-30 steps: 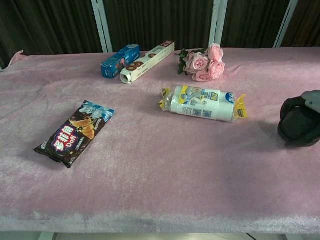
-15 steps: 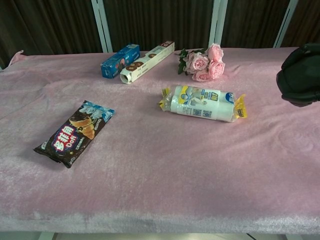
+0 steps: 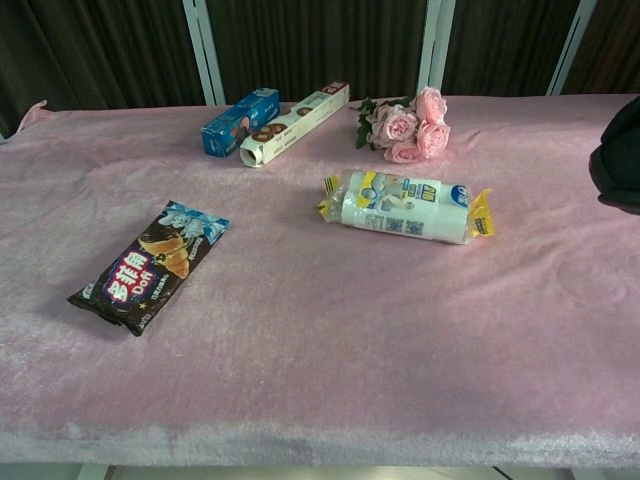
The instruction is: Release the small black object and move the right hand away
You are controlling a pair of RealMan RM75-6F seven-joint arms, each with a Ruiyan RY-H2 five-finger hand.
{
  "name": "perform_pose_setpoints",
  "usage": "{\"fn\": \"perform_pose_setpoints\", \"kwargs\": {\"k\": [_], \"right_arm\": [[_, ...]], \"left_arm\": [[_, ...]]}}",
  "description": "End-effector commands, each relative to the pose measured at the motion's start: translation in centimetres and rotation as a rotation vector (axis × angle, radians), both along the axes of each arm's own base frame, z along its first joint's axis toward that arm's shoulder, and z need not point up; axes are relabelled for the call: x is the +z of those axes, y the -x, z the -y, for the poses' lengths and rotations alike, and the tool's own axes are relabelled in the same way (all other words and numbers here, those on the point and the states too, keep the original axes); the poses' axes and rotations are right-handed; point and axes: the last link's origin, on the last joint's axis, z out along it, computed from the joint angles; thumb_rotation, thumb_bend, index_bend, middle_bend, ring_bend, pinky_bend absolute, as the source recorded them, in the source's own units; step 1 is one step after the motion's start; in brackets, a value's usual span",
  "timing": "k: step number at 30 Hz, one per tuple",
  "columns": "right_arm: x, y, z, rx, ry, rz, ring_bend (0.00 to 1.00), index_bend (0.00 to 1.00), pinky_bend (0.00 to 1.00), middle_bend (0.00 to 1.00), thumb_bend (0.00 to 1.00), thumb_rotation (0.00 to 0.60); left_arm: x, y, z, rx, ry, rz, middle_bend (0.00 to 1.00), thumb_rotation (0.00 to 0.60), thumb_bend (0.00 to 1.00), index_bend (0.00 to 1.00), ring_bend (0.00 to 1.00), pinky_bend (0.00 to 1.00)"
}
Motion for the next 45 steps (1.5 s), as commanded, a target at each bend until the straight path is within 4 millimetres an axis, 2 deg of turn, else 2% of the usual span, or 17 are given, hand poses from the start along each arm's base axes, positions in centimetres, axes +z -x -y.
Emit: {"fn": "perform_pose_setpoints", "kwargs": {"k": [1, 5, 8, 12, 15, 18, 22, 27, 31, 34, 36, 41, 45], "right_arm": [[-0.5, 1.8, 0.0, -0.263, -0.089, -0.328, 0.68, 0.69, 0.86, 0.58, 0.12, 0.600], [-0.8, 0.2, 0.0, -0.202, -0.068, -0.241, 0.68, 0.69, 0.86, 0.58, 0.12, 0.600], [-0.9, -1.1, -0.3, -0.097, -0.064, -0.080, 0.68, 0.69, 0.86, 0.59, 0.12, 0.600], [-0.7, -2.9, -1.3, 0.110, -0.088, 0.229, 0.69, 0.69, 0.87, 0.59, 0.12, 0.600], [-0.4, -3.4, -1.8, 0.216, -0.088, 0.348, 0.71, 0.69, 0.89, 0.59, 0.12, 0.600], [-0.2, -3.4, -2.0, 0.263, -0.075, 0.386, 0.71, 0.69, 0.89, 0.59, 0.12, 0.600], [-0.3, -2.7, -1.6, 0.233, -0.070, 0.331, 0.71, 0.69, 0.89, 0.59, 0.12, 0.600], [-1.7, -0.5, -0.7, 0.118, -0.115, 0.075, 0.71, 0.69, 0.89, 0.59, 0.12, 0.600], [-1.9, -0.3, -0.6, 0.103, -0.120, 0.040, 0.71, 0.69, 0.89, 0.59, 0.12, 0.600], [-3.6, 1.4, 0.4, 0.011, -0.161, -0.144, 0.69, 0.68, 0.87, 0.59, 0.12, 0.600], [-3.9, 1.6, 0.9, -0.022, -0.160, -0.178, 0.68, 0.66, 0.86, 0.58, 0.12, 0.600], [-4.3, 2.5, 1.5, -0.083, -0.194, -0.273, 0.60, 0.62, 0.78, 0.57, 0.12, 0.600], [-4.9, 3.2, 1.5, -0.117, -0.233, -0.344, 0.50, 0.58, 0.70, 0.51, 0.12, 0.600]], "left_arm": [[0.0, 0.0, 0.0, 0.000, 0.000, 0.001, 0.15, 0.600, 0.36, 0.36, 0.07, 0.25], [0.0, 0.0, 0.0, 0.000, 0.001, 0.001, 0.15, 0.600, 0.36, 0.36, 0.07, 0.25], [0.0, 0.0, 0.0, -0.001, 0.003, -0.001, 0.15, 0.600, 0.36, 0.36, 0.07, 0.25], [-0.1, -0.1, 0.0, -0.003, 0.004, -0.001, 0.16, 0.600, 0.36, 0.36, 0.07, 0.25], [0.0, 0.0, 0.0, -0.003, 0.001, 0.001, 0.16, 0.600, 0.36, 0.36, 0.07, 0.25], [0.0, 0.0, 0.0, -0.003, 0.001, 0.001, 0.16, 0.600, 0.36, 0.36, 0.07, 0.25], [0.0, 0.0, 0.0, -0.003, 0.002, 0.002, 0.16, 0.600, 0.36, 0.36, 0.07, 0.25], [0.0, 0.0, -0.1, 0.001, 0.003, 0.001, 0.16, 0.600, 0.36, 0.37, 0.07, 0.25], [0.0, 0.0, -0.1, 0.002, 0.004, 0.001, 0.16, 0.600, 0.36, 0.37, 0.07, 0.25], [0.0, 0.1, -0.1, 0.005, 0.002, 0.005, 0.16, 0.600, 0.36, 0.36, 0.07, 0.25], [0.0, 0.1, -0.1, 0.005, 0.005, 0.006, 0.16, 0.600, 0.36, 0.37, 0.07, 0.25], [0.0, 0.1, -0.1, 0.001, 0.008, 0.006, 0.16, 0.600, 0.36, 0.37, 0.07, 0.25], [0.0, 0.0, -0.1, 0.000, 0.007, 0.007, 0.16, 0.600, 0.36, 0.37, 0.07, 0.25]]}}
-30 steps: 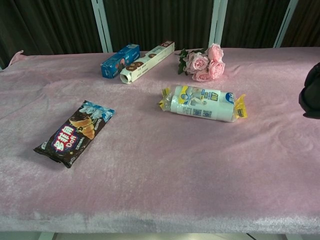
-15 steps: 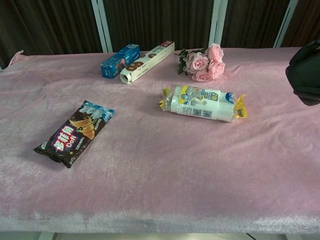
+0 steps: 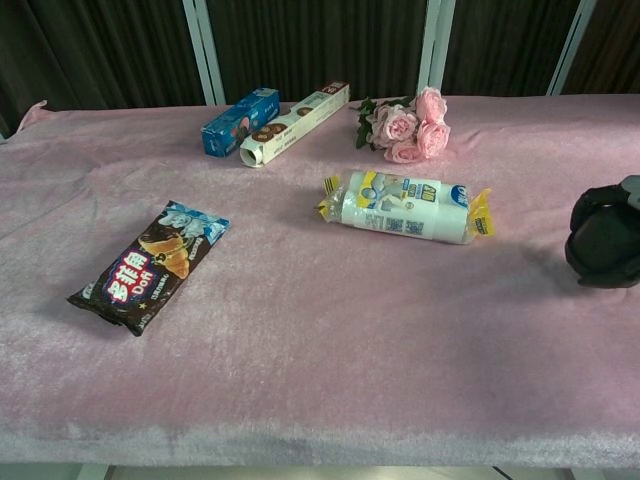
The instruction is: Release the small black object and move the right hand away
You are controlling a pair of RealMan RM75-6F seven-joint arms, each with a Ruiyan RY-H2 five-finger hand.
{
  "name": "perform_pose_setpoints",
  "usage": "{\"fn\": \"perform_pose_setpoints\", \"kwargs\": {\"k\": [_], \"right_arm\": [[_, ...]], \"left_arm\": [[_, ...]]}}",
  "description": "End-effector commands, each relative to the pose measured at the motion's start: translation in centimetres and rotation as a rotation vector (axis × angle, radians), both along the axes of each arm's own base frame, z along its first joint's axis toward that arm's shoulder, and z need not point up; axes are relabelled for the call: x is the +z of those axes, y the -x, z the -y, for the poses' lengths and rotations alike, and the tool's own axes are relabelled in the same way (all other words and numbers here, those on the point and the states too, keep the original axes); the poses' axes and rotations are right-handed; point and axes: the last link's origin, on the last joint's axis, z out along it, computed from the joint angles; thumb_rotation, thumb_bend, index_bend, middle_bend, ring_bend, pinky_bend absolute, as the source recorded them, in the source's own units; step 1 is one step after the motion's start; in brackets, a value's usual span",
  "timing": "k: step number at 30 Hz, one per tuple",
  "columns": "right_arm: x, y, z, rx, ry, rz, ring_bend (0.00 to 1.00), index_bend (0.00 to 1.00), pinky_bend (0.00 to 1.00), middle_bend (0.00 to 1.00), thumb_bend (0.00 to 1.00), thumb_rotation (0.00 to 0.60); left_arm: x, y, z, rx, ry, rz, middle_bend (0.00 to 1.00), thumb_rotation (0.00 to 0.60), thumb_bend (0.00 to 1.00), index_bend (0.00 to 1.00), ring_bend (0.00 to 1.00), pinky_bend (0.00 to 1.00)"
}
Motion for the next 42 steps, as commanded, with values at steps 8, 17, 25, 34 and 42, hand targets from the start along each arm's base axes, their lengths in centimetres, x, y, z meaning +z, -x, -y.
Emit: {"fn": "perform_pose_setpoints", "kwargs": {"k": [8, 17, 25, 34, 42], "right_arm": [[-0.8, 1.1, 0.1, -0.049, -0.057, -0.068, 0.25, 0.47, 0.53, 0.34, 0.12, 0.600], [0.5, 1.1, -0.6, -0.043, -0.056, -0.040, 0.01, 0.20, 0.27, 0.09, 0.12, 0.600], [2.0, 0.4, -1.3, -0.013, -0.036, 0.028, 0.07, 0.13, 0.26, 0.07, 0.12, 0.600], [2.7, -0.1, -1.7, -0.031, -0.036, 0.023, 0.31, 0.31, 0.63, 0.25, 0.12, 0.600], [2.4, -0.3, -1.6, -0.031, -0.009, 0.021, 0.54, 0.48, 0.78, 0.39, 0.12, 0.600]], "left_arm": [[0.0, 0.1, 0.0, 0.004, -0.002, 0.001, 0.16, 0.600, 0.36, 0.37, 0.07, 0.25], [0.0, 0.0, 0.0, 0.000, 0.000, 0.000, 0.16, 0.600, 0.36, 0.37, 0.07, 0.25], [-0.2, -0.1, 0.0, -0.002, 0.006, -0.007, 0.16, 0.600, 0.36, 0.37, 0.07, 0.25], [-0.3, 0.0, -0.1, 0.005, 0.007, -0.011, 0.16, 0.600, 0.36, 0.37, 0.07, 0.25], [-0.2, 0.0, -0.1, 0.001, 0.006, -0.009, 0.16, 0.600, 0.36, 0.37, 0.07, 0.25]]}}
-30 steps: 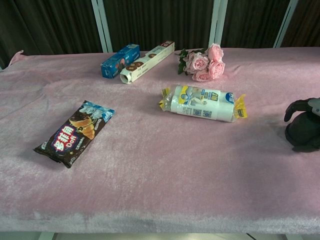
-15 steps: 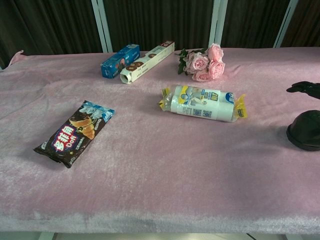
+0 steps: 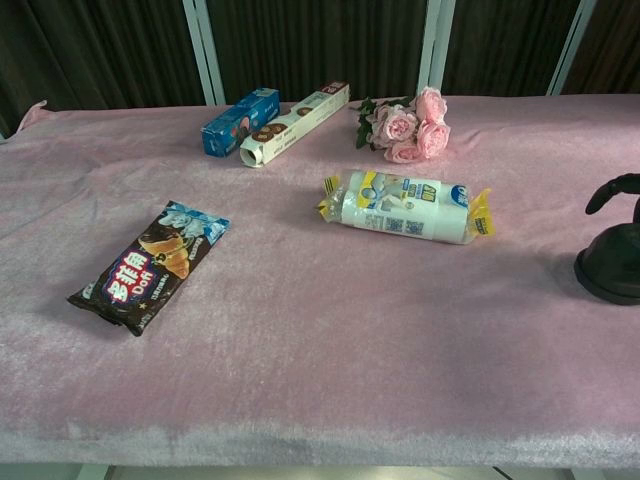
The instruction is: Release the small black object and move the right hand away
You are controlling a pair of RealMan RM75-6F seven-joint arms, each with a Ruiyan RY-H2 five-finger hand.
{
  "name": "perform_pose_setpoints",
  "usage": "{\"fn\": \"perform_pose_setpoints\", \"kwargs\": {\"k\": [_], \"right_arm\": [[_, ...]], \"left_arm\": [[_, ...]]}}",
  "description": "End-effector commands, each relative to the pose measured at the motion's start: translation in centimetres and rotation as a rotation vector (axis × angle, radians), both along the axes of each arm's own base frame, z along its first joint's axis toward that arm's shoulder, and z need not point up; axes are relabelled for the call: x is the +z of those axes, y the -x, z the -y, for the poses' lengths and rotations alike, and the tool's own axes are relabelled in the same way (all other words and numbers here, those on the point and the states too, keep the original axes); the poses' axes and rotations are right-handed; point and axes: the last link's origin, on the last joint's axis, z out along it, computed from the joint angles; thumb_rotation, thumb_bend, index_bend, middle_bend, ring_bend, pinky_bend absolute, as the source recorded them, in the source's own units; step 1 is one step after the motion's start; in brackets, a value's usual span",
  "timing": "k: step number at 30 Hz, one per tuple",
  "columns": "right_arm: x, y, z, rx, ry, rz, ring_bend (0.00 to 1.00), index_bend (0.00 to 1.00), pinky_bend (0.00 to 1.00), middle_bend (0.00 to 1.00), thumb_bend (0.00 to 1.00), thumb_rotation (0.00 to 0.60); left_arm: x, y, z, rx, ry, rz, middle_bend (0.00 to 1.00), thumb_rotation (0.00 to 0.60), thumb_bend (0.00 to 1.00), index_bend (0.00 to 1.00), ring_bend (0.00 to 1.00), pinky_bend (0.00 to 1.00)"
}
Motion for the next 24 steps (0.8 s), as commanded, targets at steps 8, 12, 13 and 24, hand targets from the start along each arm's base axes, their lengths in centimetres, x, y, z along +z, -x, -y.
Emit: {"fn": "perform_pose_setpoints", "kwargs": {"k": [8, 12, 13, 24], "right_arm": [[-0.3, 0.3, 0.2, -0.011, 0.014, -0.029, 0.57, 0.52, 0.81, 0.43, 0.12, 0.600], [-0.3, 0.2, 0.3, -0.006, 0.039, -0.029, 0.61, 0.61, 0.83, 0.47, 0.12, 0.600], [-0.2, 0.1, 0.3, -0.002, 0.052, -0.027, 0.63, 0.64, 0.84, 0.49, 0.12, 0.600], [1.4, -0.6, -0.1, 0.053, 0.158, 0.083, 0.66, 0.74, 0.87, 0.54, 0.12, 0.600]], "left_arm": [[0.1, 0.0, 0.0, -0.003, -0.002, 0.004, 0.16, 0.600, 0.36, 0.37, 0.07, 0.25], [0.1, 0.0, 0.0, -0.002, -0.004, 0.006, 0.16, 0.600, 0.36, 0.37, 0.07, 0.25], [0.1, 0.0, 0.0, -0.002, -0.005, 0.007, 0.16, 0.600, 0.36, 0.37, 0.07, 0.25], [0.2, 0.1, 0.0, -0.001, -0.005, 0.009, 0.16, 0.600, 0.36, 0.37, 0.07, 0.25]]}}
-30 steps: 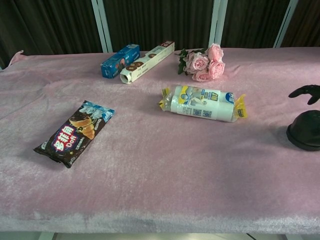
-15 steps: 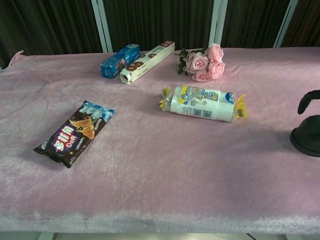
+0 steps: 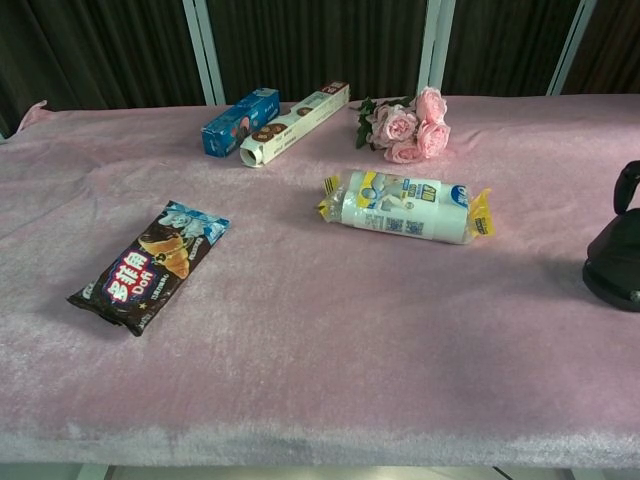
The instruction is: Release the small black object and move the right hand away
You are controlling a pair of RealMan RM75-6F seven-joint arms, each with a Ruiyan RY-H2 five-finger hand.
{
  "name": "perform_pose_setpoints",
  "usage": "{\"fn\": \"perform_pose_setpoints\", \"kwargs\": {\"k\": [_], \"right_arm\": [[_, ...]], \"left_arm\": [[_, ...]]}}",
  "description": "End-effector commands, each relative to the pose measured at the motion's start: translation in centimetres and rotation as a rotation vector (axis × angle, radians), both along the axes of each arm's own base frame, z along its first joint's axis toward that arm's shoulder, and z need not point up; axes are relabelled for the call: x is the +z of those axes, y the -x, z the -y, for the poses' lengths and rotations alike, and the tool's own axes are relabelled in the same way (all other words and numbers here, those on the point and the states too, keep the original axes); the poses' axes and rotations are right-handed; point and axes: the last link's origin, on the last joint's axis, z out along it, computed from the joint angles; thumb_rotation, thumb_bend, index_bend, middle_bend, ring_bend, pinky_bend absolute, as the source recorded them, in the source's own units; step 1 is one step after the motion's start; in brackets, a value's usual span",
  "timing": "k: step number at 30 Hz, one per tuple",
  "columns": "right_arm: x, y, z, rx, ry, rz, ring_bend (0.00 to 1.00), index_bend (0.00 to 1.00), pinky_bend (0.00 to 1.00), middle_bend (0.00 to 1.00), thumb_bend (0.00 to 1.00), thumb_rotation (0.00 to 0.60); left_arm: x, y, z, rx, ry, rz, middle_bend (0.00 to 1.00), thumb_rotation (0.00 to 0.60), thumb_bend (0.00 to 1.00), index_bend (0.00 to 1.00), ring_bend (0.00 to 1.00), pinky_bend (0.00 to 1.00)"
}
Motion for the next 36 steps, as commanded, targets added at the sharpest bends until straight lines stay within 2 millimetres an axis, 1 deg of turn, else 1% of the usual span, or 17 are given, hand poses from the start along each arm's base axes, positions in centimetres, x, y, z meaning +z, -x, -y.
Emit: {"fn": "perform_pose_setpoints", "kwargs": {"k": [1, 4, 6, 9, 11, 15, 17, 20, 21, 23, 25, 29, 31, 33, 34, 36], "right_arm": [[1.3, -0.4, -0.6, 0.029, 0.035, 0.059, 0.66, 0.74, 0.87, 0.54, 0.12, 0.600], [2.9, -0.1, -1.4, 0.032, 0.070, 0.081, 0.66, 0.74, 0.87, 0.54, 0.12, 0.600], [3.9, 0.5, -2.1, 0.014, 0.088, 0.073, 0.66, 0.74, 0.87, 0.54, 0.12, 0.600], [5.1, 2.2, -3.0, -0.041, 0.100, 0.031, 0.66, 0.73, 0.87, 0.54, 0.12, 0.600], [5.6, 3.8, -3.4, -0.094, 0.102, -0.003, 0.66, 0.73, 0.87, 0.54, 0.12, 0.600], [5.7, 6.3, -3.5, -0.177, 0.099, -0.036, 0.66, 0.72, 0.86, 0.54, 0.12, 0.600], [5.4, 7.3, -3.3, -0.204, 0.087, -0.033, 0.64, 0.70, 0.82, 0.54, 0.12, 0.600], [4.6, 8.2, -3.1, -0.223, 0.046, -0.017, 0.58, 0.67, 0.75, 0.54, 0.12, 0.600], [4.4, 8.3, -3.0, -0.224, 0.037, -0.015, 0.54, 0.65, 0.72, 0.53, 0.12, 0.600], [4.1, 8.4, -2.9, -0.217, 0.027, -0.011, 0.46, 0.60, 0.66, 0.49, 0.12, 0.600], [4.0, 8.4, -2.9, -0.205, 0.030, -0.004, 0.36, 0.53, 0.57, 0.41, 0.12, 0.600], [4.4, 7.7, -3.6, -0.154, 0.031, 0.031, 0.23, 0.43, 0.50, 0.32, 0.12, 0.600], [5.0, 6.9, -4.6, -0.104, 0.034, 0.056, 0.16, 0.34, 0.44, 0.25, 0.12, 0.600], [5.6, 6.0, -5.5, -0.058, 0.043, 0.078, 0.12, 0.26, 0.39, 0.20, 0.12, 0.600], [6.0, 5.4, -6.1, -0.030, 0.055, 0.090, 0.10, 0.23, 0.36, 0.18, 0.12, 0.600], [7.0, 4.0, -7.4, 0.041, 0.102, 0.114, 0.08, 0.21, 0.34, 0.16, 0.12, 0.600]], "left_arm": [[0.0, 0.0, 0.0, 0.001, 0.000, 0.000, 0.16, 0.600, 0.36, 0.37, 0.07, 0.25], [0.0, 0.0, 0.0, 0.001, 0.001, 0.001, 0.16, 0.600, 0.36, 0.37, 0.07, 0.25], [0.0, 0.0, 0.0, 0.001, 0.001, 0.002, 0.16, 0.600, 0.36, 0.37, 0.07, 0.25], [0.0, 0.0, 0.0, 0.000, -0.001, 0.003, 0.16, 0.600, 0.36, 0.37, 0.07, 0.25], [0.1, -0.1, 0.0, 0.000, -0.003, 0.004, 0.16, 0.600, 0.36, 0.37, 0.07, 0.25], [0.1, -0.1, 0.1, 0.000, -0.006, 0.003, 0.16, 0.600, 0.36, 0.37, 0.07, 0.25], [0.1, -0.1, 0.1, 0.000, -0.006, -0.001, 0.16, 0.600, 0.36, 0.37, 0.07, 0.25], [0.0, -0.1, 0.1, -0.001, -0.003, -0.003, 0.16, 0.600, 0.36, 0.37, 0.07, 0.25], [0.0, -0.1, 0.1, -0.001, -0.002, -0.004, 0.16, 0.600, 0.36, 0.37, 0.07, 0.25], [0.0, -0.1, 0.1, 0.001, -0.004, -0.004, 0.16, 0.600, 0.36, 0.37, 0.07, 0.25], [0.1, -0.1, 0.1, 0.002, -0.005, -0.002, 0.16, 0.600, 0.36, 0.37, 0.07, 0.25], [0.1, 0.0, 0.1, 0.005, -0.005, -0.002, 0.16, 0.600, 0.36, 0.37, 0.07, 0.25], [0.0, 0.0, 0.0, 0.004, -0.002, -0.004, 0.16, 0.600, 0.36, 0.37, 0.07, 0.25], [0.0, -0.1, 0.0, 0.003, -0.001, -0.005, 0.16, 0.600, 0.36, 0.37, 0.07, 0.25], [0.0, -0.1, 0.1, 0.002, 0.000, -0.006, 0.16, 0.600, 0.36, 0.37, 0.07, 0.25], [0.0, -0.1, 0.1, 0.000, 0.000, -0.008, 0.16, 0.600, 0.36, 0.37, 0.07, 0.25]]}}
